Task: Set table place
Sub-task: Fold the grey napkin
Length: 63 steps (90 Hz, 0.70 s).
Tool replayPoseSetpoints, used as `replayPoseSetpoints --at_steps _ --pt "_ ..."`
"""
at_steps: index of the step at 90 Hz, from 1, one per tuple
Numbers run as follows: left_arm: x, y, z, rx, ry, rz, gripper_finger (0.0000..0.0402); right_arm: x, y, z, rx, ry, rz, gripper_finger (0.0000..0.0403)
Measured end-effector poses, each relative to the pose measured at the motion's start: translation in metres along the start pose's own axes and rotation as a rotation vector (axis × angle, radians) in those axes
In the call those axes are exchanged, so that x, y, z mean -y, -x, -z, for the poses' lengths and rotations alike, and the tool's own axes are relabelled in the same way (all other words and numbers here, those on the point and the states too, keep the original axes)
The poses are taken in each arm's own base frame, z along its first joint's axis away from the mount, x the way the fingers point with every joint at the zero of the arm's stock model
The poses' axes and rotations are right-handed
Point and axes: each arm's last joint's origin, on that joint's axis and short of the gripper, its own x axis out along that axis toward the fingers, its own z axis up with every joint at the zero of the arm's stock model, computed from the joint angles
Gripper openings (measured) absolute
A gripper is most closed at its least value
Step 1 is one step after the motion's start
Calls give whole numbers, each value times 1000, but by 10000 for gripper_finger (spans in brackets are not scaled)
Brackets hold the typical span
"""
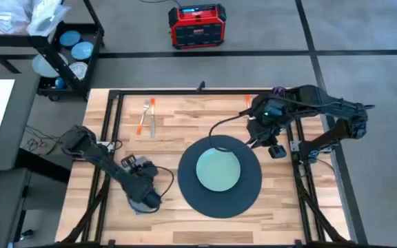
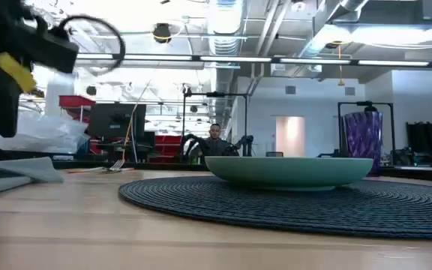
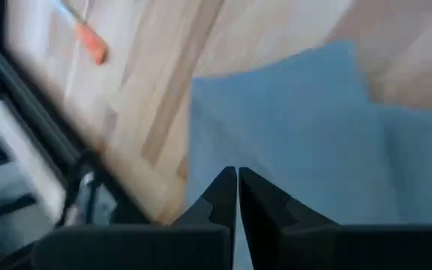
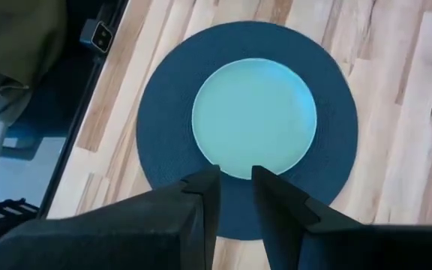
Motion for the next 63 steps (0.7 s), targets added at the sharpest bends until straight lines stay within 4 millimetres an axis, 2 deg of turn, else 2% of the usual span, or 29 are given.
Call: replayPoseSetpoints --at_steps 11,33,41,51,63 --pt "10 1 -20 98 -49 169 0 0 0 0 3 22 1 66" --pt "-3 -15 -50 90 -148 144 5 1 0 0 -2 24 2 66" --pt "-7 -20 -63 128 -209 158 27 0 0 1 -9 36 1 66" --pt "-11 -27 -88 208 -200 208 65 1 0 0 -2 49 3 66" --pt "-16 -31 -99 237 -223 210 109 1 0 1 -5 39 2 66"
